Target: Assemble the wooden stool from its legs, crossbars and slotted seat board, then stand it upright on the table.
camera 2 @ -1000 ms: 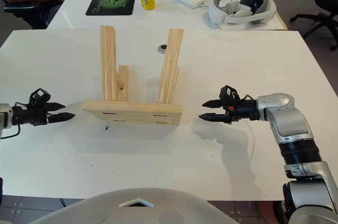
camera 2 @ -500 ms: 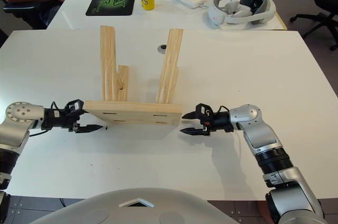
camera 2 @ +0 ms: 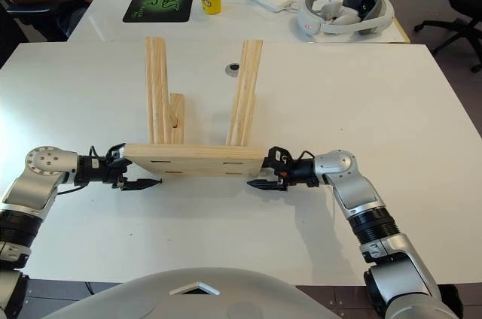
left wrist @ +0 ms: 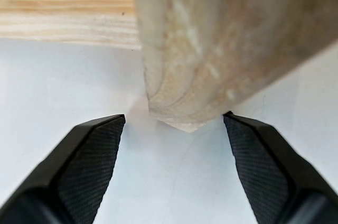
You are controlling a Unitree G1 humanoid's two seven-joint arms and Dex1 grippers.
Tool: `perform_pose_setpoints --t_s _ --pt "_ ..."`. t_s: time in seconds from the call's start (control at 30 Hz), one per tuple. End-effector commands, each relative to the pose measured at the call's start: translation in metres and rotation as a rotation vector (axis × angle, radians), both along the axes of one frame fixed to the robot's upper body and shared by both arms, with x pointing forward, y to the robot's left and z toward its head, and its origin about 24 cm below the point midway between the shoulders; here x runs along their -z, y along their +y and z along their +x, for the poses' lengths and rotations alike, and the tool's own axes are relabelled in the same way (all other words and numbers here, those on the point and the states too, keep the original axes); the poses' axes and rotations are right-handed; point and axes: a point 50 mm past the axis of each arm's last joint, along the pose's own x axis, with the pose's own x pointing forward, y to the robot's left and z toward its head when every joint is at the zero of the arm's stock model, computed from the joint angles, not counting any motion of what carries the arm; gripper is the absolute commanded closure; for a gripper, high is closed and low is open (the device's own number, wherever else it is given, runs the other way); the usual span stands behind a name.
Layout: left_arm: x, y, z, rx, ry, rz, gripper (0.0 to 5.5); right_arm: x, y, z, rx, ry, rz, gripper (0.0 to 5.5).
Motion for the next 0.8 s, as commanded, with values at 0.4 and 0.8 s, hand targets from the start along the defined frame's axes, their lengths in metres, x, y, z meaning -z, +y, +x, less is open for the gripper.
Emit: perform_pose_setpoints --t_s 0.4,0.8 --pt "0.018 -0.003 -0.008 -0.011 0.062 0.011 3.99 -0.007 -0.003 0.006 -0.041 0.003 -0.021 3.98" --pt "-0.055 -0.036 0.005 0.098 -0.026 -0.148 4.17 -0.06 -0.009 0.012 -0.037 -0.108 0.076 3.98"
